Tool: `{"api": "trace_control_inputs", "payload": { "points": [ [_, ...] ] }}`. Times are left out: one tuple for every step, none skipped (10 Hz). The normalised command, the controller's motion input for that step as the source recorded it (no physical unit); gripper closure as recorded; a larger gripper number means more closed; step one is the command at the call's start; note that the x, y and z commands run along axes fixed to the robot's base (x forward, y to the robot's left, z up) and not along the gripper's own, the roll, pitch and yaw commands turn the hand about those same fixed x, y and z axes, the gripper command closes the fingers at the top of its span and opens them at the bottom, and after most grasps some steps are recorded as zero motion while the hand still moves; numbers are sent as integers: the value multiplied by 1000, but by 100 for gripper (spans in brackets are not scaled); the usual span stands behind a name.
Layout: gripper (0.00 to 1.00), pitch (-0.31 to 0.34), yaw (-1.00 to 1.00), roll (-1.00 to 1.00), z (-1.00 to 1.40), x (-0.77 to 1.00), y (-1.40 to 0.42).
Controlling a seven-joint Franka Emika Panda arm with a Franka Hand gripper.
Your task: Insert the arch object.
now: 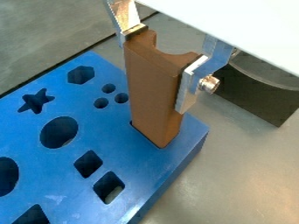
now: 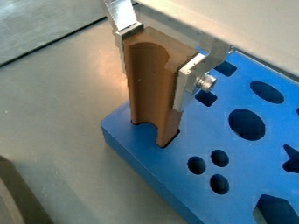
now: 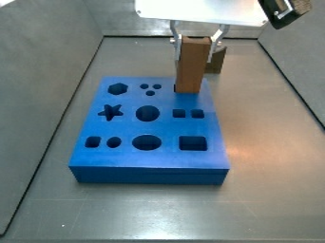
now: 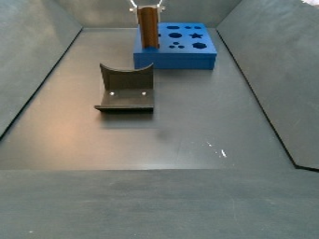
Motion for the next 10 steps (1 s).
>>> {"api": "trace_control_inputs", "payload": {
  "points": [
    [100, -227, 14, 0, -363, -189, 0],
    [100, -231, 34, 0, -417, -231, 0],
    [100, -220, 26, 0, -443, -229, 0],
    [100, -227, 71, 0, -463, -237, 0],
    [100, -223, 120, 0, -489, -237, 0],
    [100, -199, 103, 0, -457, -189, 9],
    [100, -203, 83, 0, -457, -186, 11],
    [100, -171, 57, 0, -423, -111, 0],
    [100, -63, 6, 53, -389, 0, 0],
    [100, 0, 0, 81, -320, 89, -3]
  ]
}}
